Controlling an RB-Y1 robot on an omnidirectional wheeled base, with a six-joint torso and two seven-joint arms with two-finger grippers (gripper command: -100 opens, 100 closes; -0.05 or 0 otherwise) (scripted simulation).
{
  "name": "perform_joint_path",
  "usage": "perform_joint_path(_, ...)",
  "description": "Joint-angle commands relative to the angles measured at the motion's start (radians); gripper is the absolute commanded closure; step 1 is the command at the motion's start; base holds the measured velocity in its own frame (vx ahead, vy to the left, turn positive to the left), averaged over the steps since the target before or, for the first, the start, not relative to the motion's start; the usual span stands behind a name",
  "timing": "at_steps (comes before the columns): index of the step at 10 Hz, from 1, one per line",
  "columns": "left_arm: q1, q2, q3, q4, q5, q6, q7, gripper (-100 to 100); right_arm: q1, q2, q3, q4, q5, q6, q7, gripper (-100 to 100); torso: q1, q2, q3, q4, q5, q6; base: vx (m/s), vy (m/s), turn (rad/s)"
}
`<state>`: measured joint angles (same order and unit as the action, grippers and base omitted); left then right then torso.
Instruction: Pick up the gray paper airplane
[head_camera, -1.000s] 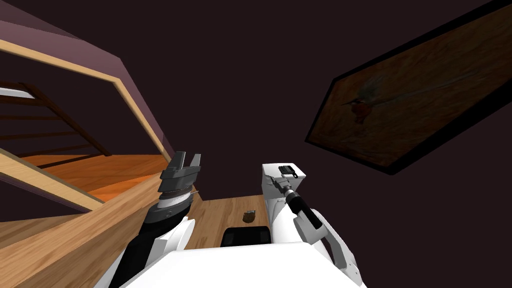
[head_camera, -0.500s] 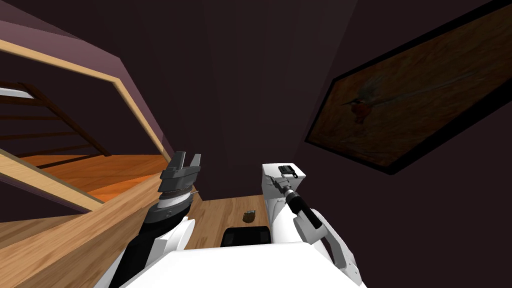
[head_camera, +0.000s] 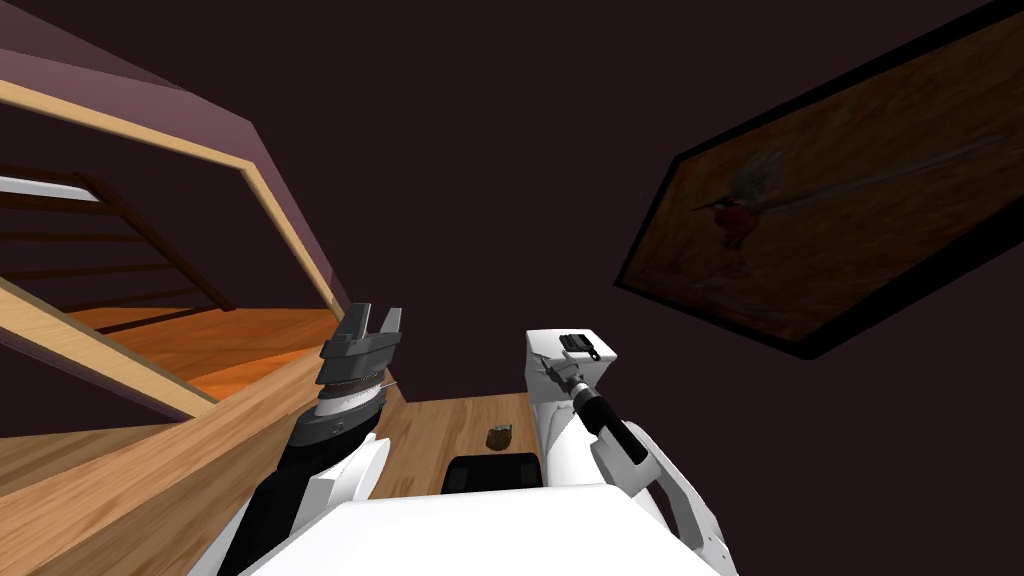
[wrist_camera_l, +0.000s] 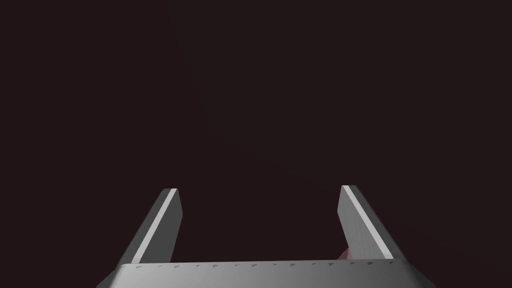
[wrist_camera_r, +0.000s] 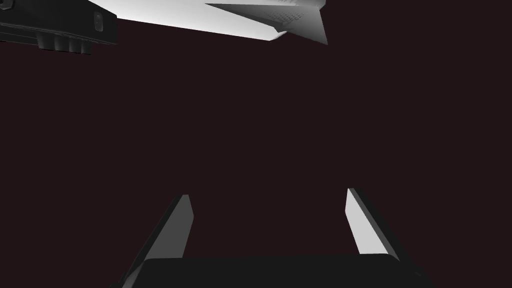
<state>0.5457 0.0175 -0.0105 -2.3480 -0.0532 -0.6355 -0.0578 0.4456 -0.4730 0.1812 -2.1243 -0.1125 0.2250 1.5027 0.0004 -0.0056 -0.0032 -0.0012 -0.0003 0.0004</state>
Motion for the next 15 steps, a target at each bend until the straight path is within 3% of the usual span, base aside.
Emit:
perform_joint_path(1,0.000,0.000,0.000,0.000,0.000,0.000,0.000,0,0.010,-0.021,0.010,-0.005,0.011,0.012,0.033,-100,0.000,0.000,0.000,0.000,0.000,0.000,0.069,-0.005,0.062)
perform_joint_path(15,0.000,0.000,0.000,0.000,0.000,0.000,0.000,0,0.109,-0.220,0.101,-0.045,0.108,0.110,0.295,-100,0.000,0.000,0.000,0.000,0.000,0.000,0.056,-0.007,0.060)
